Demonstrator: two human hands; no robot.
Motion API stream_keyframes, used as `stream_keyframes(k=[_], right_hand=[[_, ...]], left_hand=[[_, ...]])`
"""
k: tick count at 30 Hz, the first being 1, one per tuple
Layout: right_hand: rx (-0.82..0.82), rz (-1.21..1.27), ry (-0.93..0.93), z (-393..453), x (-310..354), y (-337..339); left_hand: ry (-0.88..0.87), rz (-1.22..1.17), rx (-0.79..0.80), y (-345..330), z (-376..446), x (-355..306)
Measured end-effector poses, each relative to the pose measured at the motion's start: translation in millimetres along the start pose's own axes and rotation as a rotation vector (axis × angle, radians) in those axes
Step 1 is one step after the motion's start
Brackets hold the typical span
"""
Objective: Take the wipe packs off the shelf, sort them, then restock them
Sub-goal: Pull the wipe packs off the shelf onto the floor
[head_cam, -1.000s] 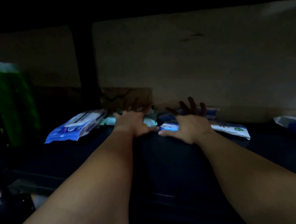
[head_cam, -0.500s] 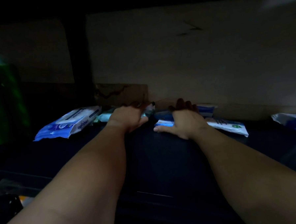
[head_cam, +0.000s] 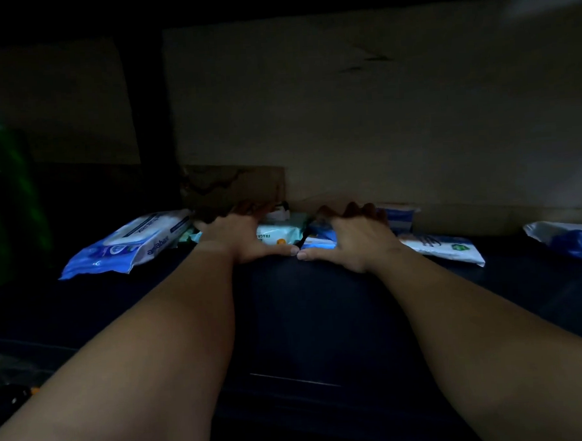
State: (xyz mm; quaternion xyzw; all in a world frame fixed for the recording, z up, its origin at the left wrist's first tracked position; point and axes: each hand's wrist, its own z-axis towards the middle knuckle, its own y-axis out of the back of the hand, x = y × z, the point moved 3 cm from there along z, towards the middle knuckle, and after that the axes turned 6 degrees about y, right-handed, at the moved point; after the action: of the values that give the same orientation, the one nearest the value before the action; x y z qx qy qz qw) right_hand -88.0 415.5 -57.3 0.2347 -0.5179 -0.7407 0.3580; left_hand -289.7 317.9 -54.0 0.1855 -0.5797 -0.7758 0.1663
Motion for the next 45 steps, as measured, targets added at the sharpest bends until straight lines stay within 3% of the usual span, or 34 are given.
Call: stream_keyframes(k=[6,13,19,24,30,34,45], right_hand=[[0.007,0.027,0.011,-5.4,4.8,7.2],[-0.036,-0.029,-0.057,-9.7,18.5,15.3],[0.007,0.093,-0.056,-9.6,9.2,7.4],[-0.026,0.188,-0.054,-9.7,8.4,6.1],[-0.072,0.207,-0.084,-9.4,5.2,9.2],[-0.176,0.197,-0.114,-12.8,9.6,13.9],[-0.357,0.039,-0.053,-59.2,55.2,87.9]], left_hand=[[-0.014,-0.039,-0.004,0.6,6.4,5.5],[-0.07,0.167,-0.133,12.9,-2.6,-10.4],[-0.116,0.294,-0.105,20.3,-5.5,-21.2],[-0.079,0.203,-0.045,11.7,-2.6,-19.2],[-0.104,0.096,-0.131,13.3,-1.9,-18.0],[-0.025,-0.007,-0.194,20.0,-14.9,-16.3],[-0.091,0.111,-0.562,84.4,-83.2,2.1]])
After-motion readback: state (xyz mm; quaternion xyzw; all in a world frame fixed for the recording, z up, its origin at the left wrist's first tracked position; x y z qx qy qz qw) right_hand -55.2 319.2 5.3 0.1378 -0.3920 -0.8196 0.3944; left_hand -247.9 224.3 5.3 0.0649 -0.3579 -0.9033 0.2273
